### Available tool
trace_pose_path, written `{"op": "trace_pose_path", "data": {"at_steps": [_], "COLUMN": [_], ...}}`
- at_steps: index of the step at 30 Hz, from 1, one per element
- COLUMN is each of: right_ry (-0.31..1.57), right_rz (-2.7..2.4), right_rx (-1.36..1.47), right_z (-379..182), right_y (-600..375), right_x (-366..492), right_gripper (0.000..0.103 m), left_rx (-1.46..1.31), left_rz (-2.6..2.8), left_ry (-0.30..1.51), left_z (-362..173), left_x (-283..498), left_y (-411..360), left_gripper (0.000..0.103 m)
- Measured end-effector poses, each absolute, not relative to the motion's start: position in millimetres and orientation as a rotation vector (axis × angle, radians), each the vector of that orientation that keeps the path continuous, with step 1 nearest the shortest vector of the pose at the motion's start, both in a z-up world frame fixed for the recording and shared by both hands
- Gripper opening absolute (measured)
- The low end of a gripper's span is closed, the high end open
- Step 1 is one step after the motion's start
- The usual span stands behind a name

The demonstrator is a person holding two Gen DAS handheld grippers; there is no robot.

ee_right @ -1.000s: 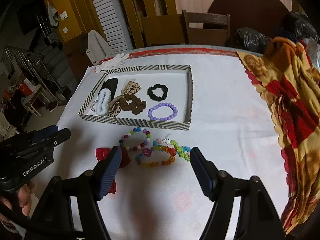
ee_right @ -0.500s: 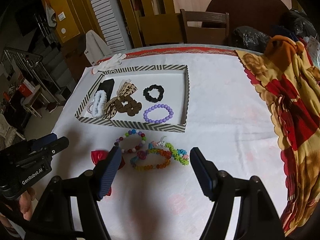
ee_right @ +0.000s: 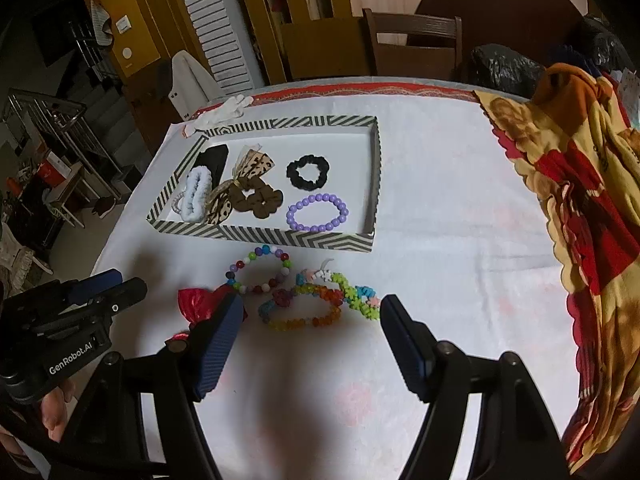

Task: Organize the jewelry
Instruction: 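Lower the left gripper onto the red satin bow and grasp its middle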

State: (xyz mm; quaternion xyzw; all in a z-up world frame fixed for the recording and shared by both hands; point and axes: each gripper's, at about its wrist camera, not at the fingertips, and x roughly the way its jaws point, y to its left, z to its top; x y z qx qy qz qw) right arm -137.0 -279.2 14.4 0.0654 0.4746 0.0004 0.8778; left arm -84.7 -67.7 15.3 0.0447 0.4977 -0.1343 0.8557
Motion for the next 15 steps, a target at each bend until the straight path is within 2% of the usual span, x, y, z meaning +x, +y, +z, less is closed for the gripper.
{"op": "trace_pose_path", "data": {"at_steps": [15], "right_ry": [1.012], "right_rz": [-0.017], "right_rx": [0.140], "right_z": [7.4], "right_y": [-289.3], "right_x": [-133.2], "right_gripper": [0.075], "left_rx": [0.000], "left_rz": [-0.324], "left_ry": [1.103], "left_z": [4.9], "left_x": [-79.1], "left_y": [-47.4], "left_gripper": [0.027]}}
